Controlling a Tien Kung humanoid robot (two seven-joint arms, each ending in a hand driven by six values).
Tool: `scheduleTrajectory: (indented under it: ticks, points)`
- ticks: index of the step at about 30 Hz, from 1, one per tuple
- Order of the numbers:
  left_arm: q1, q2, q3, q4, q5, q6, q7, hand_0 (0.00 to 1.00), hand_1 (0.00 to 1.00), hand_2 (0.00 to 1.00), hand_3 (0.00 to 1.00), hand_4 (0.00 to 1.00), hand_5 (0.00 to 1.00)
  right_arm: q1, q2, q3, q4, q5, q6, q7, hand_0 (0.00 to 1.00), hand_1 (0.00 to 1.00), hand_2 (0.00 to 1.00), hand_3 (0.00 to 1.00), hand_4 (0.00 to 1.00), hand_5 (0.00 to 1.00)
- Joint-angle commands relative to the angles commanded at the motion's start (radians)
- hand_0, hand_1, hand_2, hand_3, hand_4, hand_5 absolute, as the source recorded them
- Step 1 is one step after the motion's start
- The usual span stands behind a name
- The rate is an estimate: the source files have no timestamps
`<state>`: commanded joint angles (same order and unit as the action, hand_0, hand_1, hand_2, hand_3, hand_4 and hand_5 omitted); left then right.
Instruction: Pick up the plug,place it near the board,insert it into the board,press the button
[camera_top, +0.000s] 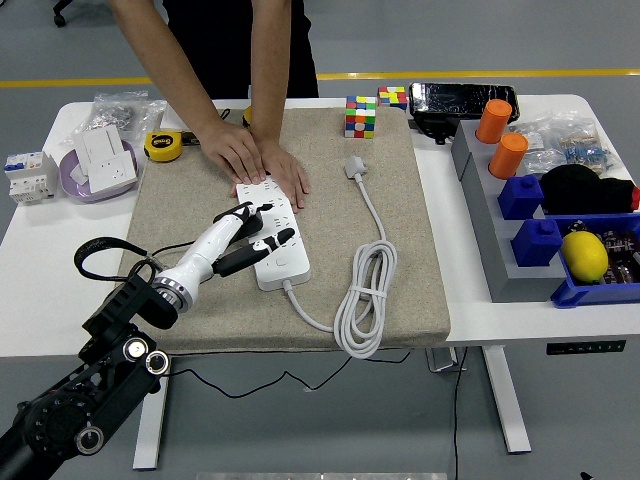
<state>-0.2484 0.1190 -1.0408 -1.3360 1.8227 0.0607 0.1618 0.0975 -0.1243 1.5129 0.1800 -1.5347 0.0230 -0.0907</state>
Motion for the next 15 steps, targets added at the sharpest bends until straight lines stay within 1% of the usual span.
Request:
scheduleTrajectory:
  ticks: [9,15]
  points:
    - [-0.026,0.008,0.036,0.001,0.036,-0.010,0.020,0.998,0.998,0.971,0.932,0.998,0.998,-0.001,-0.002,-0.002,0.000,-0.001,0.000,-0.001,0.848,0.757,0.746,0.779,0.998,0.877]
    - [-0.021,0.012,0.047,-0.030,0.099,-0.013,0.037,0.998,0.998,0.966,0.931,0.998,0.998,-0.002,-0.002,-0.003,0.000,-0.001,0.000,-0.002,0.848,0.757,0.746,0.779,0.998,0.878]
